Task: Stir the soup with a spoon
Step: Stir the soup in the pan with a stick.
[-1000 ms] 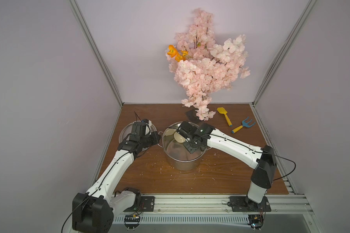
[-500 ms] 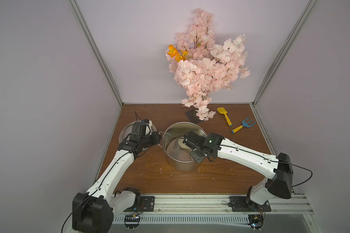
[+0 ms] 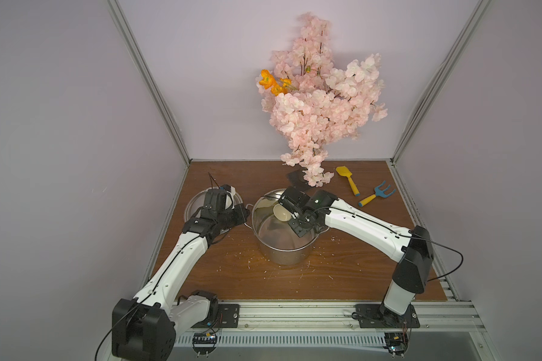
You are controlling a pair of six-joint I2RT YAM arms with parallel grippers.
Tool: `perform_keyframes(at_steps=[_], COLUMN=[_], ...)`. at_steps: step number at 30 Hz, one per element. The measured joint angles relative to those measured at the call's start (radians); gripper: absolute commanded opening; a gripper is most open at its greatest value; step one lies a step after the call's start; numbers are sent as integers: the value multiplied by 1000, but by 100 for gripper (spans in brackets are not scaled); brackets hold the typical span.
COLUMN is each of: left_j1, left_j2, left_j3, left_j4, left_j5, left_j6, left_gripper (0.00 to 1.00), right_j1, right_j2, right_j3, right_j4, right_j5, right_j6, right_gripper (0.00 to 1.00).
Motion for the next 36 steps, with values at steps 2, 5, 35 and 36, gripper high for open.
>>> perform_keyframes(at_steps=[2, 5, 35, 36], left_j1=[0, 0, -2, -2], left_j2=[0, 0, 0, 0], left_j3=[0, 0, -1, -1], left_j4=[0, 0, 1, 0], left_j5=[0, 0, 12, 13], left_j6=[0, 0, 5, 7], left_gripper=[4, 4, 22, 23], right_j1=[29, 81, 48, 59], right_j2=[10, 8, -49, -52], right_j3=[15, 12, -23, -30], right_j4=[4, 14, 37, 44], right_j5=[-7, -12, -7, -11], right_j6=[-4, -3, 5, 8], right_gripper=[0, 0, 0, 0])
